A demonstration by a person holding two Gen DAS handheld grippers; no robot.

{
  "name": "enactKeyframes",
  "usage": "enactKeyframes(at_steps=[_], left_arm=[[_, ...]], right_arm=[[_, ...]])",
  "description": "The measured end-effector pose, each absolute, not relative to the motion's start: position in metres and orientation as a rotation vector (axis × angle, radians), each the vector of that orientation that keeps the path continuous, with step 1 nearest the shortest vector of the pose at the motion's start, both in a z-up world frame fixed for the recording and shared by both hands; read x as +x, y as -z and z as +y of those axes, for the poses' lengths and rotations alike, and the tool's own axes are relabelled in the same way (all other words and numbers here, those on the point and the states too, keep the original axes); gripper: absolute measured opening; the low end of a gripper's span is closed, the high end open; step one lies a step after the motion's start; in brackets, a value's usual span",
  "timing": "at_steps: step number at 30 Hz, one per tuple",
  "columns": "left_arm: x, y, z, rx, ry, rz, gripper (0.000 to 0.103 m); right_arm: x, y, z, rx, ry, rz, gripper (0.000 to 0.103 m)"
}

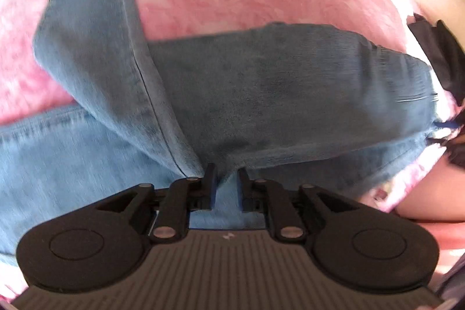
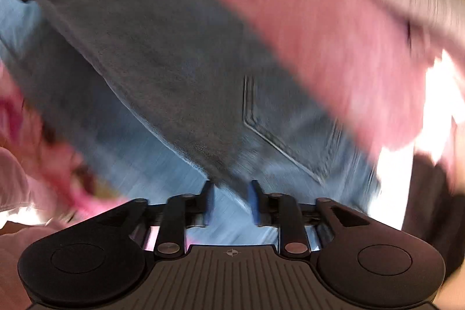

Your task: Fold clothes

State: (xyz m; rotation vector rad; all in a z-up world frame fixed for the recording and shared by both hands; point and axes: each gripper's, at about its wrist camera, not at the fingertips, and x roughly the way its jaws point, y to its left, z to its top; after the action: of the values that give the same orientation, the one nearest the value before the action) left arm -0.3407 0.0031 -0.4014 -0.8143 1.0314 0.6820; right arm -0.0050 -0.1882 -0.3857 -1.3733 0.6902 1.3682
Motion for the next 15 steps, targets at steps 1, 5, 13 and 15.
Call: enactKeyframes(at_steps=[1,5,13,15], left_arm=[[-0.344,0.399,0.005,-0.837,-0.670,1.013,0.026],[-0.361,0.387,0.027,-0.901,-0.727,0.953,0.039],[-0.385,0.416,0.060,-1.211,-0.915,0.889,0.046],[-0.386,0.426,0.058,-1.288,-0.938,0.885,0.046]], right_arm=[[-0.009,0.391,-0.195,-1.354,-1.323,0.746,0.042],[0.009,0.381,-0.202,-1.056,-1.187,0.955,0.064],[0.123,0.372,-0.235,0.017,-0.774,1.363,0.065],[0.140,0.381,-0.251,0.252,-0.690,1.392,0.065]])
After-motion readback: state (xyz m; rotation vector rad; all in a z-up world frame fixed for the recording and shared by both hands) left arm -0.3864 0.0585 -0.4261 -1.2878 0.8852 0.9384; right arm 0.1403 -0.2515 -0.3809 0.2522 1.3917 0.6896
